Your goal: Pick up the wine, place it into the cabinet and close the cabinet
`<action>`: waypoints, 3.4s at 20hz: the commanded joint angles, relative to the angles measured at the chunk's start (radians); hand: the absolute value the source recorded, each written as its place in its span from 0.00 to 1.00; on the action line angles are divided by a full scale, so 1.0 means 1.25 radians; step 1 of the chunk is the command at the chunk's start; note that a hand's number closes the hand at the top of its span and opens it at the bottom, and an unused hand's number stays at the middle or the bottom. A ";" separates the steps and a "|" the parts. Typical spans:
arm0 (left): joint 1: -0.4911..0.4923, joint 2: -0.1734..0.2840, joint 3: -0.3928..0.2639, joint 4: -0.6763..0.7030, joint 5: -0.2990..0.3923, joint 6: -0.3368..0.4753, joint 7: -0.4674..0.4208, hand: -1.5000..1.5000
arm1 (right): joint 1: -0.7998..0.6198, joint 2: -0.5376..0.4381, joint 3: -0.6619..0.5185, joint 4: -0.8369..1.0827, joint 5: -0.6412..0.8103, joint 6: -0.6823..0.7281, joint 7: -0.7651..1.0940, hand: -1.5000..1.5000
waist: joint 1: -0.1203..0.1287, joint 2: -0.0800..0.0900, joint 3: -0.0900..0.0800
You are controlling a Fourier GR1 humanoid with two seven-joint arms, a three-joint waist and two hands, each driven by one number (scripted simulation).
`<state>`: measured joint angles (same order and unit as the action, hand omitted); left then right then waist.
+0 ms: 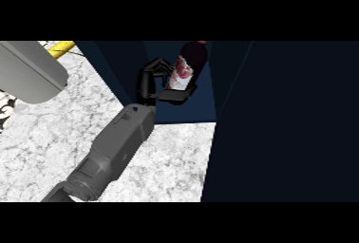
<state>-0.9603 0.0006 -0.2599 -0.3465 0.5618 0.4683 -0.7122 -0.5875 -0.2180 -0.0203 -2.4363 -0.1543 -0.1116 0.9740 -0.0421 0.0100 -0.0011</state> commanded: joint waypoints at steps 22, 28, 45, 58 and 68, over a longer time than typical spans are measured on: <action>-0.168 0.033 0.053 0.252 -0.041 0.102 0.016 1.00 | -0.017 0.011 -0.004 -0.020 -0.052 0.017 -0.010 0.00 | -0.042 0.017 0.000; -0.140 0.021 0.073 0.247 -0.026 0.082 0.008 1.00 | -0.029 0.015 -0.010 -0.005 -0.070 0.022 -0.021 0.00 | -0.048 0.022 -0.001; -0.023 0.000 0.150 0.205 0.068 -0.134 -0.030 1.00 | -0.003 0.044 0.034 -0.010 -0.052 0.031 -0.044 0.00 | -0.069 0.019 -0.001; 0.060 0.000 0.113 0.205 0.109 -0.136 -0.035 1.00 | -0.039 0.039 0.002 0.030 -0.096 0.044 -0.047 0.00 | -0.110 0.022 -0.003; 0.065 0.000 0.080 0.172 0.132 -0.092 -0.057 1.00 | -0.017 0.059 0.015 0.017 -0.097 0.041 -0.048 0.00 | -0.119 0.022 -0.003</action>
<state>-0.8850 0.0001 -0.1453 -0.1142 0.7155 0.3394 -0.7688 -0.6272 -0.1498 0.0019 -2.3871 -0.2384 -0.0632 0.9060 -0.1841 0.0372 -0.0049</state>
